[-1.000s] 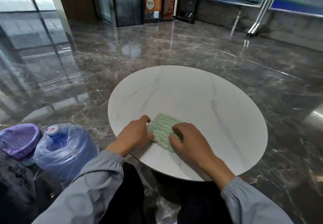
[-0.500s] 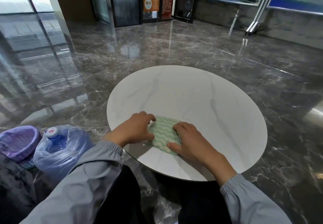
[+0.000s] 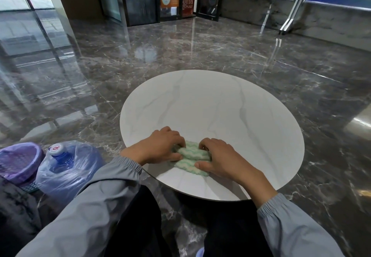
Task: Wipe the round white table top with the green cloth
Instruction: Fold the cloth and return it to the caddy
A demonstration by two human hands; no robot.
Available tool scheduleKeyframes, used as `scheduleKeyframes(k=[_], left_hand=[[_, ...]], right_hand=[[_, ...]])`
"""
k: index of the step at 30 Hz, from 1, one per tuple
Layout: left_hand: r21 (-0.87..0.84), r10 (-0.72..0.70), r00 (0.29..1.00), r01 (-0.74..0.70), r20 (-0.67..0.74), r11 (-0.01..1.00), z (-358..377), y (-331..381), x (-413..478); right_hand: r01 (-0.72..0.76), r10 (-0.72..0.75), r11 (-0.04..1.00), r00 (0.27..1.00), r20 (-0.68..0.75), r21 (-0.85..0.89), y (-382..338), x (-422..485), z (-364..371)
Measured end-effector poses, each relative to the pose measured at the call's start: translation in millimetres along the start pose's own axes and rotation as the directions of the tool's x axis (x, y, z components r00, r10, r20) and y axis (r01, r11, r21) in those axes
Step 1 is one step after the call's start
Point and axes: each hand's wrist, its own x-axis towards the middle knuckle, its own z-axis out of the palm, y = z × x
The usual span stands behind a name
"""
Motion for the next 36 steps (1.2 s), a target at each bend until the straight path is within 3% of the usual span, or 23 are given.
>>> scheduleKeyframes(k=[4,8,12,16,18,19,23,27,31,36], left_hand=[[-0.17,0.01,0.998,-0.02,-0.057,0.985,-1,-3,-4],[-0.471,-0.081,0.985,0.001,-0.151,0.882,-11,1,-11],[-0.808,-0.232,0.945,-0.052,-0.229,0.586,-18,15,-12],[-0.944,-0.283,0.94,-0.099,-0.193,0.314,-12,35,-3],[-0.954,-0.319,0.929,-0.098,-0.19,0.284,-7,44,3],[-0.952,-0.336,0.922,-0.092,-0.192,0.291,-6,48,6],[-0.944,-0.317,0.928,-0.091,-0.196,0.316,-2,63,16],[-0.961,-0.253,0.953,-0.101,-0.168,0.256,-6,82,26],[-0.963,-0.126,0.985,-0.08,-0.116,0.256,-11,101,39],[-0.992,-0.041,0.998,-0.046,-0.051,0.117,-13,133,60]], right_hand=[[-0.02,0.021,0.994,1.0,-0.008,0.106,3,-4,-6],[-0.02,0.055,0.888,0.997,-0.061,0.46,11,-11,-19],[-0.025,0.204,0.491,0.975,-0.087,0.871,7,-15,-25],[-0.05,0.341,0.238,0.94,-0.035,0.97,1,-16,-25],[-0.048,0.346,0.115,0.938,0.006,0.992,0,-19,-25],[-0.037,0.345,0.095,0.939,0.002,0.995,1,-22,-26],[0.009,0.393,0.172,0.916,-0.077,0.985,11,-33,-31],[0.036,0.437,0.09,0.896,-0.072,0.995,26,-52,-45],[0.078,0.493,0.094,0.862,-0.114,0.993,43,-74,-55],[0.111,0.585,0.133,0.793,-0.168,0.985,64,-98,-65]])
